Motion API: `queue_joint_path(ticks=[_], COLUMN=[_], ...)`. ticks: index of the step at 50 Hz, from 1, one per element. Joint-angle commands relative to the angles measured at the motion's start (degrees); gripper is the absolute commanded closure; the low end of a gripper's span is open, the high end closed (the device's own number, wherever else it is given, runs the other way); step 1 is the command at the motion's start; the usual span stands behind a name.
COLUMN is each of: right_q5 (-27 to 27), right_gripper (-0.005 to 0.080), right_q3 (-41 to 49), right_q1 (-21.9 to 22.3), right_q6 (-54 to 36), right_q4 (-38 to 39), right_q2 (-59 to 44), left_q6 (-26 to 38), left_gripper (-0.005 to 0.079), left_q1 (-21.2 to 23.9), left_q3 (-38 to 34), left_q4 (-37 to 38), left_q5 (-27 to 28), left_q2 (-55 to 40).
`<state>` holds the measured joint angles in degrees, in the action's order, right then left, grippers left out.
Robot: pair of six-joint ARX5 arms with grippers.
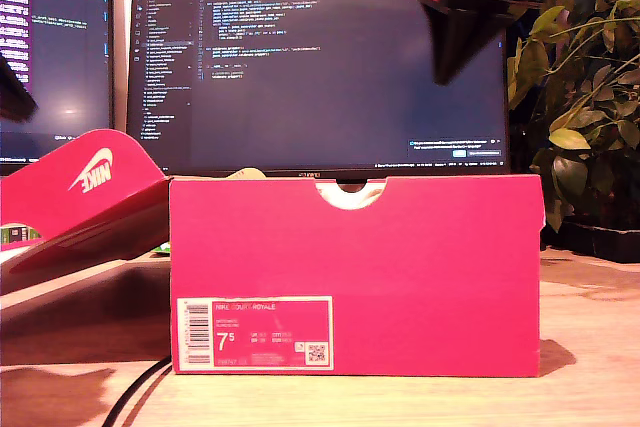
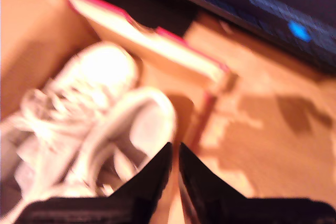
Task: Pack the white shoes by picking the first shoe and placing it inside the red shoebox, left side, then picking and rotating the second shoe and placing it in the shoebox
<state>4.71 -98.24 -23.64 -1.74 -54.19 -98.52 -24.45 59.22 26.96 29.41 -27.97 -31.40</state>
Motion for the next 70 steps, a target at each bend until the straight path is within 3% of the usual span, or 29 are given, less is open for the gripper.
queue_joint_path(ticks=[1, 13, 24, 26, 30, 37, 58, 70], right_q5=[-0.04, -1.31, -5.18, -5.88, -6.32, -7.58, -7.58, -4.17], right_gripper=[0.0765, 0.0765, 0.0765, 0.0765, 0.0765, 0.0765, 0.0765, 0.0765], right_q3=[-0.72, -0.72, -0.72, -0.72, -0.72, -0.72, -0.72, -0.72], right_q1=[-0.35, -2.32, -3.41, -3.43, -3.78, -3.78, -3.65, -2.25], right_q6=[-0.09, -1.40, -1.68, -1.70, -1.81, -3.04, -2.75, 0.59], right_q4=[0.70, 5.55, 8.33, 8.74, 9.27, 9.46, 10.16, 10.19], right_q2=[1.60, 1.97, 1.97, 1.97, 1.97, 1.97, 1.97, 1.97], left_q6=[1.05, 3.45, 7.04, 11.06, 12.48, 15.23, 17.49, 18.45], left_gripper=[0.0761, 0.0761, 0.0761, 0.0761, 0.0761, 0.0761, 0.0761, 0.0761], left_q1=[0.20, 0.13, -0.90, -1.53, -3.19, -7.91, -28.48, -34.58], left_q3=[-0.04, 0.15, 0.17, 0.17, 0.17, 0.17, 0.15, 0.02], left_q4=[-0.24, -1.38, -5.18, -6.86, -10.03, -14.69, -21.99, -24.90], left_q5=[-1.25, -3.45, -1.49, -0.59, 2.23, 4.76, 22.36, 26.40], left_q2=[0.74, 3.13, 4.87, 4.87, 4.79, 4.76, 1.22, -1.31])
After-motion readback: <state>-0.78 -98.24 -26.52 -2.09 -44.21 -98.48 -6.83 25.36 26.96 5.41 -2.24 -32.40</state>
